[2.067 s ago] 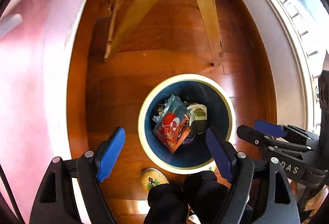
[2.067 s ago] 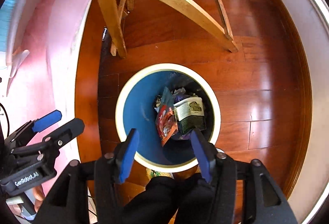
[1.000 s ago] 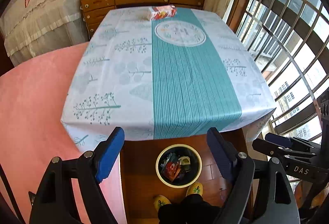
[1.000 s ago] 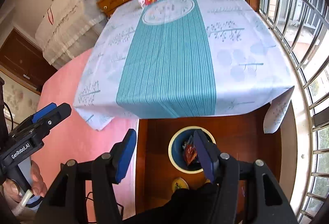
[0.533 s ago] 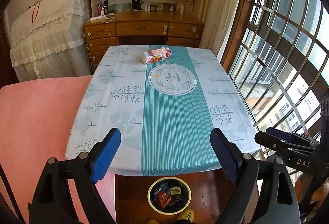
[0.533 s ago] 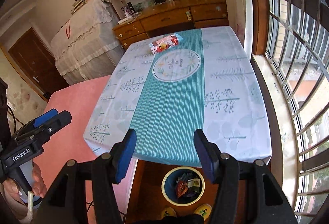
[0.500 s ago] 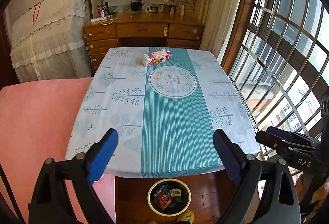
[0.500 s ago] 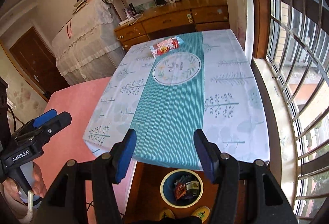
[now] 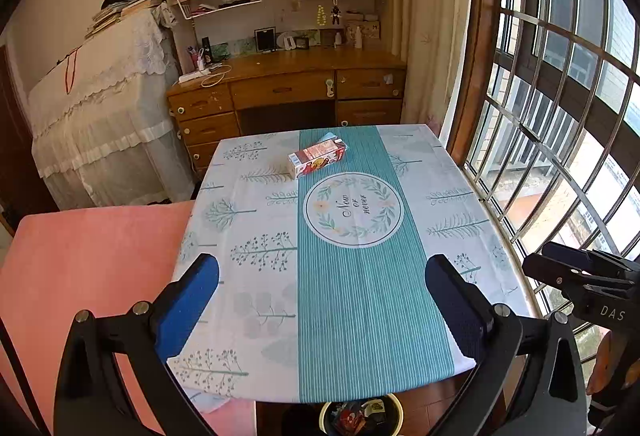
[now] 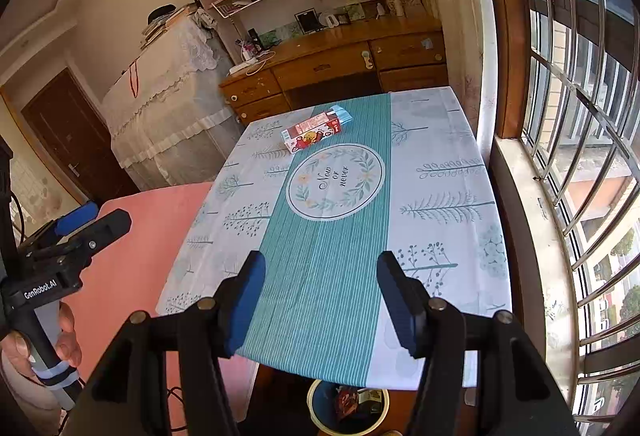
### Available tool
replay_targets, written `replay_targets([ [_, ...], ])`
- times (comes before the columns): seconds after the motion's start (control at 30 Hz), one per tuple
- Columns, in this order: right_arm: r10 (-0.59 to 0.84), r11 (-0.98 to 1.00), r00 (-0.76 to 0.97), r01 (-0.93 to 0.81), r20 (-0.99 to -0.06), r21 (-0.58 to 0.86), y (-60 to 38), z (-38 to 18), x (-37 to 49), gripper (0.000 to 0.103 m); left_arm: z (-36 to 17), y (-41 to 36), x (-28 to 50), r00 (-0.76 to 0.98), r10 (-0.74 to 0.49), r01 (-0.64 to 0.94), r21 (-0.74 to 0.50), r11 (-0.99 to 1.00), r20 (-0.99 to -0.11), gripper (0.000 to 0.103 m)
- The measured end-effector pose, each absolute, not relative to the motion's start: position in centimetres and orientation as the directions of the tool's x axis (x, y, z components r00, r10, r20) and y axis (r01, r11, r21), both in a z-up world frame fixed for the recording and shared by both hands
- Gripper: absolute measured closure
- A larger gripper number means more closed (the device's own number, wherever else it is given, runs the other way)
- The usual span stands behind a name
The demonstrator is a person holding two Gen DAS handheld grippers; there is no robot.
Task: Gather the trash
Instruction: 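Move both tools back toward the juice carton and face mask on the table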
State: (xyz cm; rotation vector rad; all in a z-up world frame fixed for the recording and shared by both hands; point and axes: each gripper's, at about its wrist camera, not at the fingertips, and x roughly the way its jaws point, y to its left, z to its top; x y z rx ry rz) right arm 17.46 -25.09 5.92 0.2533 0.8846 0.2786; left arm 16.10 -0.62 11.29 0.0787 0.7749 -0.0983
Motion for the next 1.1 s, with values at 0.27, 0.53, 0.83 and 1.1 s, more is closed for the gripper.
replay_targets([
  [0.27, 0.268, 0.944, 0.600, -0.007, -0.754, 0.330, -23.9, 4.5, 25.4, 0.045, 9.8, 0.1, 27.6, 0.659, -0.118, 0.261, 0.079, 0.962, -0.743, 0.001],
  [0.53, 0.227, 0.935, 0.553, 0.105, -0.802, 0.338, -19.9, 1.2, 35.3, 0.045, 6.2, 2.4, 42.2, 0.583, -0.112, 0.388, 0.155, 0.908, -0.805, 0.001],
  [0.83, 0.177, 0.917, 0.509, 0.225, -0.843, 0.329, -17.4, -3.6, 44.2, 0.045, -1.6, 1.9, 55.6, 0.426, -0.143, 0.518, 0.112, 0.848, -0.893, 0.002],
  [1.1, 0.167, 0.903, 0.472, 0.279, -0.865, 0.327, -17.1, -6.6, 48.8, 0.045, -9.0, -1.0, 61.4, 0.313, -0.100, 0.566, 0.101, 0.818, -0.944, 0.019],
])
